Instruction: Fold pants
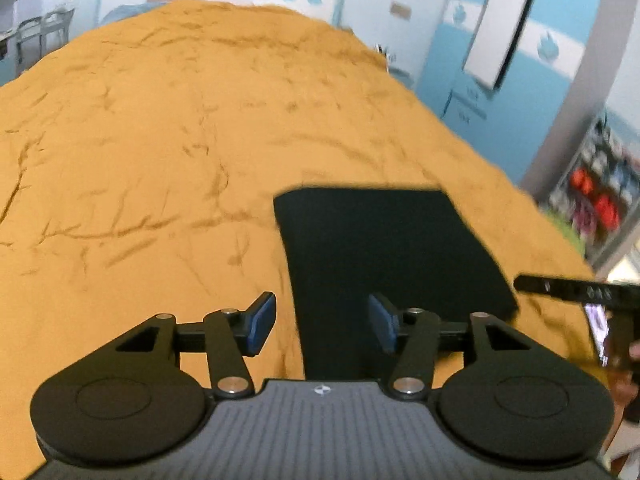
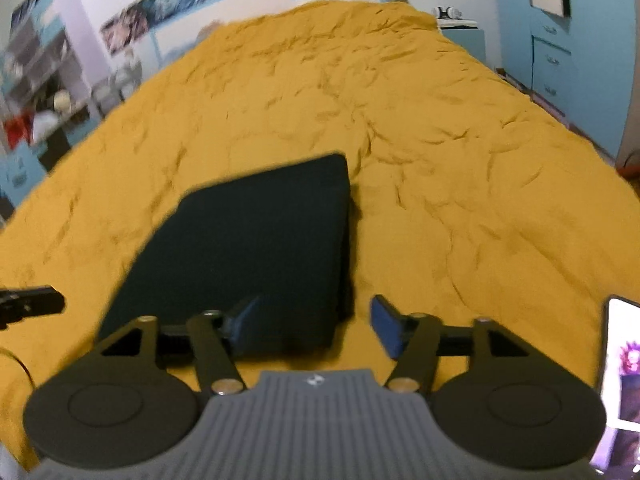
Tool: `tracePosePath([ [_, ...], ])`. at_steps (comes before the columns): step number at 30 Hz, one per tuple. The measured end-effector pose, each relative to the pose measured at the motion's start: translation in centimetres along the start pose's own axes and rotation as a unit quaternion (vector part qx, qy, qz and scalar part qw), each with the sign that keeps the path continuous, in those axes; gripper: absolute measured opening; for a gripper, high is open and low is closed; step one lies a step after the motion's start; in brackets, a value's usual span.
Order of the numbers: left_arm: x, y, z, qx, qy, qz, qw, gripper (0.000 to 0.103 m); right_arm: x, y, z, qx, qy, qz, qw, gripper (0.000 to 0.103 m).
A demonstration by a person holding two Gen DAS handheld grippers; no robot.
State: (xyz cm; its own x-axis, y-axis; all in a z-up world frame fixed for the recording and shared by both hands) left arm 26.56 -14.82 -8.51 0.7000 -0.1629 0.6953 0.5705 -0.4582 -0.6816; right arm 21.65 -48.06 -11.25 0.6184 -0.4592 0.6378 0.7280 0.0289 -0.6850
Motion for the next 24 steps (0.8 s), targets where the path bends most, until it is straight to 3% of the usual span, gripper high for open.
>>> tracePosePath([
  [2, 1.0, 1.6, 0.9, -0.014, -0.033, -0.002, 0.9993, 0.070, 0.9, 0.9, -0.5, 0.018, 0.034, -0.001, 0.999, 0.073],
  [6, 2.1, 4.7, 3.1, -0.043, -0.106, 0.000, 0.9935, 0.072, 2.1, 3.6, -2.2, 0.058, 0.114, 0.013, 0.992, 0.073],
  [9, 2.0, 7.2, 4.6, -0.055, -0.134, 0.020, 0.9893, 0.073, 2.3, 5.6, -3.0, 0.057, 0.145, 0.032, 0.987, 0.073],
  [15, 0.9, 11.5, 7.6, -0.103, -0.227, 0.055, 0.9669, 0.073, 1.7, 9.2, -3.9, 0.092, 0.197, 0.057, 0.975, 0.074],
  [18, 0.3, 12.9, 8.4, -0.123, -0.245, 0.060, 0.9598, 0.073, 1.7, 10.5, -4.0, 0.105, 0.202, 0.061, 0.972, 0.073],
  [24, 0.4, 14.2, 8.8, -0.142, -0.257, 0.055, 0.9542, 0.069, 2.2, 12.6, -4.3, 0.125, 0.208, 0.061, 0.968, 0.055],
])
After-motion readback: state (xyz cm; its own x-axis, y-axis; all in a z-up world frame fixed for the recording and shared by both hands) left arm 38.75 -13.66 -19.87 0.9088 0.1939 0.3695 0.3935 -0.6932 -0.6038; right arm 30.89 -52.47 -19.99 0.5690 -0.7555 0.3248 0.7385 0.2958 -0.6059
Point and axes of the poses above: each gripper's, at about its wrist camera, not at the fingertips, and y roughly the way its jaws point, z to its left, x to its top, the point moved 4 cm from there along y, roughly the way its jaws point, and after that the axes turned 1 degree about -x, right-handed, at the moved point
